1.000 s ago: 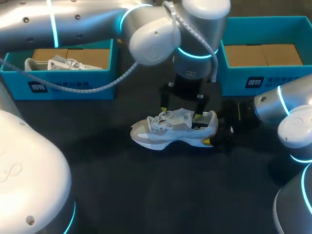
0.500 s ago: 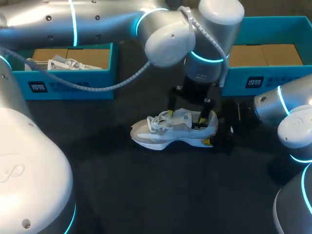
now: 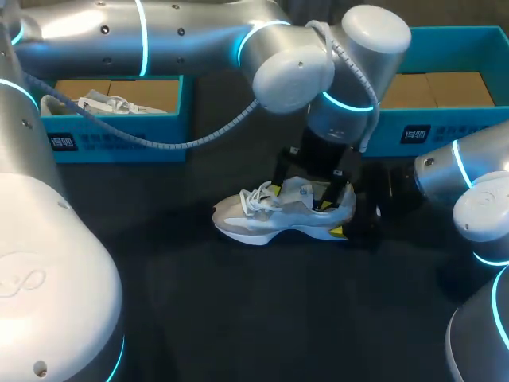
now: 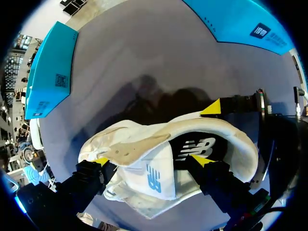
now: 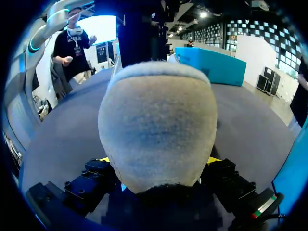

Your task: Take the shoe out of the shoebox, open the shoe tongue, remove and reinsert the insole, then place the shoe into the shoebox

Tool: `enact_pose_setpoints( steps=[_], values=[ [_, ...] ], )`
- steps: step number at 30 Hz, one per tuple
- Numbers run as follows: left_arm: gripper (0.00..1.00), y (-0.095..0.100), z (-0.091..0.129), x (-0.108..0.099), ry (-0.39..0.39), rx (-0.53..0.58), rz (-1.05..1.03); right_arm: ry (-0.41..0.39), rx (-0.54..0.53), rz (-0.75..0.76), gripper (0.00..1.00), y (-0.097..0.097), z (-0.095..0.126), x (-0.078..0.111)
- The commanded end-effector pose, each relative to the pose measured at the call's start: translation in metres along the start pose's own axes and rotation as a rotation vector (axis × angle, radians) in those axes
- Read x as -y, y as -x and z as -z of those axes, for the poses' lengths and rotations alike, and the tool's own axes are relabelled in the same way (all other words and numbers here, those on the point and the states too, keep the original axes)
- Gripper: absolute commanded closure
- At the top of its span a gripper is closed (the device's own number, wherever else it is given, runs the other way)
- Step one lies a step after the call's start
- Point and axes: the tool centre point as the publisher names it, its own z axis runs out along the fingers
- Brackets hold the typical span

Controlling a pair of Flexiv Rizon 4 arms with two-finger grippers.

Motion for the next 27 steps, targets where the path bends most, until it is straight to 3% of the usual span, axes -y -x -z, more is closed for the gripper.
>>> enact_pose_setpoints(
  steps=[1,8,16,24,26,27],
  values=[
    [0.00,-0.001,0.000,0.000,0.000,0.012,0.008,-0.004,0.002,-0.001,1.00,-0.002,-0.006,0.003],
    [0.00,0.016,0.002,-0.006,-0.023,0.082,0.049,-0.004,0.002,-0.001,1.00,-0.002,-0.006,0.003],
    [0.00,0.035,0.009,-0.008,-0.033,0.081,0.097,-0.004,0.002,-0.001,1.00,-0.002,-0.006,0.003],
    [0.00,0.050,0.020,-0.009,-0.016,0.001,0.129,-0.004,0.002,-0.001,1.00,-0.002,-0.006,0.003],
    [0.24,0.052,0.022,-0.010,-0.006,-0.017,0.133,-0.004,0.002,-0.001,1.00,-0.002,-0.006,0.003],
    [0.30,0.052,0.023,-0.011,-0.001,-0.027,0.134,-0.004,0.002,-0.001,1.00,-0.002,-0.006,0.003]
  ],
)
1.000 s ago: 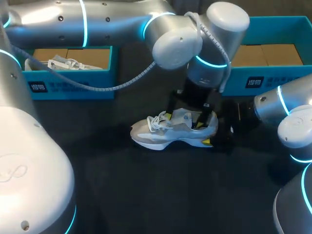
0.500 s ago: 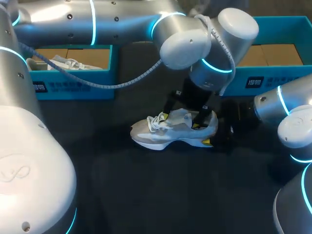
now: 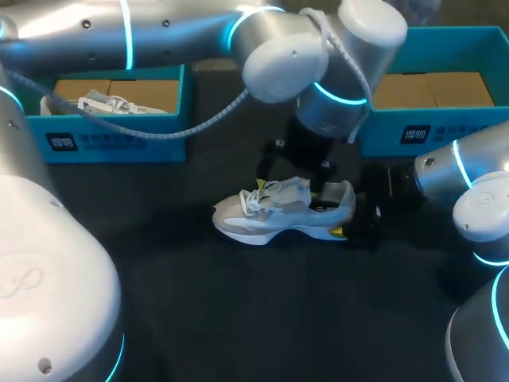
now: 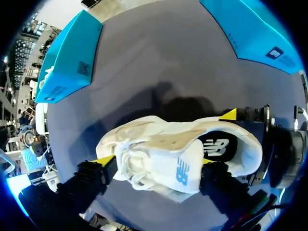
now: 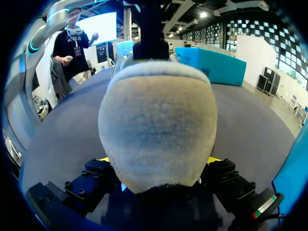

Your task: Take the shoe out of the shoebox, open the shoe tongue, remove and reinsert the insole, then place the shoe into the shoebox

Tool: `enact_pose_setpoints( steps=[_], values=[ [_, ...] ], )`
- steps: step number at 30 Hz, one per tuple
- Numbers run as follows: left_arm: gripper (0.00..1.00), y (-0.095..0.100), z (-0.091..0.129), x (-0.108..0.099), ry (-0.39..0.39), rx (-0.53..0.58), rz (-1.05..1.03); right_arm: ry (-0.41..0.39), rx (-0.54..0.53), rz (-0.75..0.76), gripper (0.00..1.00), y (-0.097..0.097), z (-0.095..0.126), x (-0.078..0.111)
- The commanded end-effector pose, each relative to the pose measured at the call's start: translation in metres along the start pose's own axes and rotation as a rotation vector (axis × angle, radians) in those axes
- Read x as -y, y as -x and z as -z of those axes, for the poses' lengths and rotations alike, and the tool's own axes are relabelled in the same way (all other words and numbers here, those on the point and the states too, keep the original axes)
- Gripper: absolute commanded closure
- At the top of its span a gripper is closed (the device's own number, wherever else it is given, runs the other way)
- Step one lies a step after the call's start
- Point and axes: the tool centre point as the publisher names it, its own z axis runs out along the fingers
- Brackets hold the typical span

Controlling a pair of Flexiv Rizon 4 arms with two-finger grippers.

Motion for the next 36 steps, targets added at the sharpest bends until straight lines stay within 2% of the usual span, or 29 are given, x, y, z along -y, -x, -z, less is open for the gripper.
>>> enact_pose_setpoints(
  steps=[1,2,3,4,6,7,13,22,28,36],
  values=[
    [0.37,0.015,0.003,-0.001,0.019,-0.075,0.001,-0.004,0.002,-0.001,1.00,-0.002,-0.006,0.003],
    [0.56,0.016,0.003,-0.001,0.030,-0.089,-0.003,-0.004,0.002,-0.001,1.00,-0.002,-0.006,0.003],
    [0.67,0.017,0.004,-0.002,0.042,-0.101,-0.003,-0.004,0.002,-0.001,1.00,-0.002,-0.006,0.003],
    [0.72,0.018,0.004,-0.002,0.051,-0.113,-0.004,-0.004,0.002,-0.001,1.00,-0.002,-0.006,0.003],
    [0.95,0.019,0.005,-0.002,0.069,-0.143,-0.008,-0.004,0.002,-0.001,1.00,-0.002,-0.006,0.003],
    [1.00,0.020,0.005,-0.003,0.083,-0.158,-0.016,-0.004,0.002,-0.001,1.00,-0.002,-0.006,0.003],
    [1.00,0.027,0.006,-0.007,0.163,-0.279,-0.050,-0.004,0.002,-0.001,1.00,-0.002,-0.006,0.003],
    [1.00,0.049,0.007,-0.010,0.182,-0.341,-0.020,-0.004,0.002,-0.001,1.00,-0.002,-0.006,0.003],
    [1.00,0.067,0.004,-0.013,0.175,-0.341,0.028,-0.004,0.002,-0.001,1.00,-0.002,-0.006,0.003],
    [1.00,0.091,-0.017,-0.014,0.197,-0.319,0.101,-0.004,0.002,-0.001,1.00,-0.002,-0.006,0.003]
  ],
)
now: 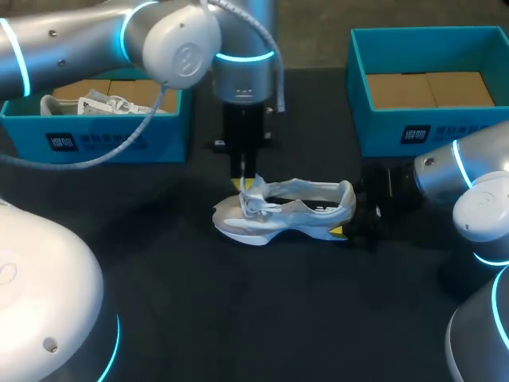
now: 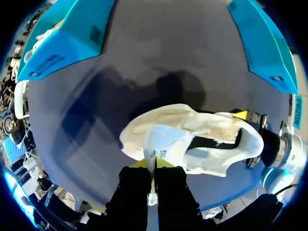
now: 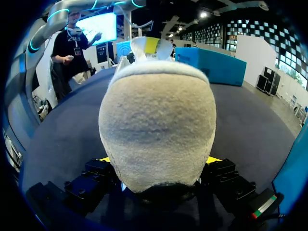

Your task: Take the shoe out of the shoebox, open the shoe tongue, remove and reinsert the insole, then place the shoe into the shoebox

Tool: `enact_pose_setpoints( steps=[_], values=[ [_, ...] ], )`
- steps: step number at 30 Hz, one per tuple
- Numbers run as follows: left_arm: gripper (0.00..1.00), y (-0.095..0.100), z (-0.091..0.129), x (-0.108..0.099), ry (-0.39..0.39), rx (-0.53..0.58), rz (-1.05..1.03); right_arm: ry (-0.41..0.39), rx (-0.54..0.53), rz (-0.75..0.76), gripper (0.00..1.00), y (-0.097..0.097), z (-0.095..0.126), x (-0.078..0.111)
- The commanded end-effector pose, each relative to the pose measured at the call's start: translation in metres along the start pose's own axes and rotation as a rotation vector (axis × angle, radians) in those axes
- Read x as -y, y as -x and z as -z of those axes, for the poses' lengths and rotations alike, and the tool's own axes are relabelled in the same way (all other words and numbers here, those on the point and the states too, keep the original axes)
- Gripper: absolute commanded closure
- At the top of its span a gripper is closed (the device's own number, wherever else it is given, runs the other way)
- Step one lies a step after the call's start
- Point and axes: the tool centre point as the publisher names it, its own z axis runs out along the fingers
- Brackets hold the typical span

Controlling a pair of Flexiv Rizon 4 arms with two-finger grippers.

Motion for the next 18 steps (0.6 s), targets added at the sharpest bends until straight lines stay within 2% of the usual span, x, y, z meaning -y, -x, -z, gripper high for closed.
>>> enact_pose_setpoints(
  steps=[1,9,10,11,13,14,15,16,18],
  values=[
    [1.00,0.014,-0.011,-0.002,0.002,-0.069,0.012,-0.004,0.002,-0.001,1.00,-0.002,-0.006,0.003],
    [1.00,0.025,-0.049,-0.002,0.001,0.012,0.032,-0.004,0.002,-0.001,1.00,-0.002,-0.006,0.003],
    [0.89,0.027,-0.055,-0.002,0.002,0.032,0.050,-0.004,0.002,-0.001,1.00,-0.002,-0.006,0.003],
    [0.86,0.027,-0.057,-0.002,0.002,0.040,0.055,-0.004,0.002,-0.001,1.00,-0.002,-0.006,0.003],
    [0.58,0.029,-0.063,-0.002,0.009,0.040,0.064,-0.004,0.002,-0.001,1.00,-0.002,-0.006,0.003],
    [0.50,0.030,-0.065,-0.002,0.011,0.041,0.069,-0.004,0.002,-0.001,1.00,-0.002,-0.006,0.003],
    [0.19,0.031,-0.068,-0.002,0.010,0.051,0.081,-0.004,0.002,-0.001,1.00,-0.002,-0.006,0.003],
    [0.00,0.032,-0.069,-0.003,0.009,0.051,0.084,-0.004,0.002,-0.001,1.00,-0.002,-0.006,0.003],
    [0.00,0.036,-0.071,-0.004,0.013,0.046,0.088,-0.004,0.002,-0.001,1.00,-0.002,-0.006,0.003]
  ],
)
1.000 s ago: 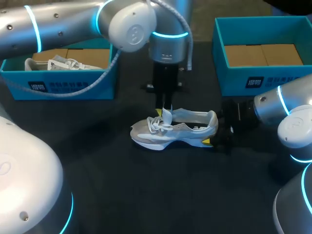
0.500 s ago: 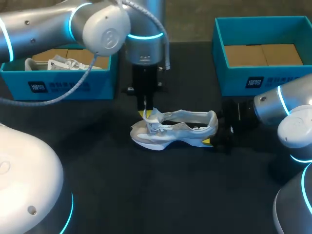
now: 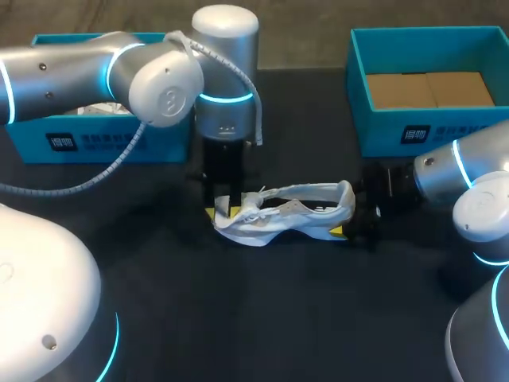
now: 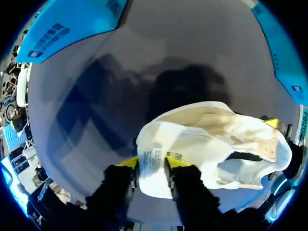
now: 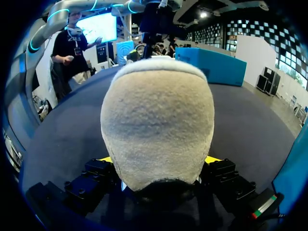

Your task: Take the shoe out of the shoebox, open the shoe tongue, remove and reinsert the insole, then place the shoe into the shoebox

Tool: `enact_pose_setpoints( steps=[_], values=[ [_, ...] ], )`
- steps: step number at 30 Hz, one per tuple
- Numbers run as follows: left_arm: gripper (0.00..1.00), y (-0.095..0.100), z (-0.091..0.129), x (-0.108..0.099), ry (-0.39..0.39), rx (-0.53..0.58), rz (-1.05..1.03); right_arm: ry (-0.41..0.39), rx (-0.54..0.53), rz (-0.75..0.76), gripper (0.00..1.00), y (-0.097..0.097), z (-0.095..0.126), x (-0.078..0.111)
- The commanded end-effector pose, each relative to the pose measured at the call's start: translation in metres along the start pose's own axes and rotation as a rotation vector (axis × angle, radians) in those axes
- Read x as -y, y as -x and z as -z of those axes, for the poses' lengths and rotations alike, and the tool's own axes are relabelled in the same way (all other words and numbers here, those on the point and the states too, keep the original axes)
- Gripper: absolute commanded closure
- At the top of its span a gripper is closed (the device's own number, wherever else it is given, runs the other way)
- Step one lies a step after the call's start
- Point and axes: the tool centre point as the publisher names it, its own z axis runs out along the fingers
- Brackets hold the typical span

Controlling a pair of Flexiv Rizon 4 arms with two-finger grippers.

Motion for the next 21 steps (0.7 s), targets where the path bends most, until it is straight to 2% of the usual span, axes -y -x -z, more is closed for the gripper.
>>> enact_pose_setpoints(
  steps=[1,7,10,15,18,21],
  values=[
    [0.00,0.003,-0.007,0.000,0.004,-0.005,0.005,-0.004,0.002,-0.001,1.00,-0.002,-0.006,0.004],
    [0.00,0.012,-0.006,-0.005,-0.002,-0.017,0.019,-0.004,0.002,-0.001,1.00,-0.002,-0.006,0.004],
    [0.00,0.015,0.001,-0.007,-0.004,-0.059,0.013,-0.004,0.002,-0.001,1.00,-0.002,-0.006,0.004],
    [0.00,0.013,0.027,-0.010,-0.014,-0.175,-0.091,-0.004,0.002,-0.001,1.00,-0.002,-0.006,0.004],
    [0.00,0.008,0.045,-0.010,-0.051,-0.219,-0.210,-0.004,0.002,-0.001,1.00,-0.002,-0.006,0.004],
    [0.00,0.003,0.059,-0.011,-0.112,-0.208,-0.396,-0.004,0.002,-0.001,1.00,-0.002,-0.006,0.004]
  ],
)
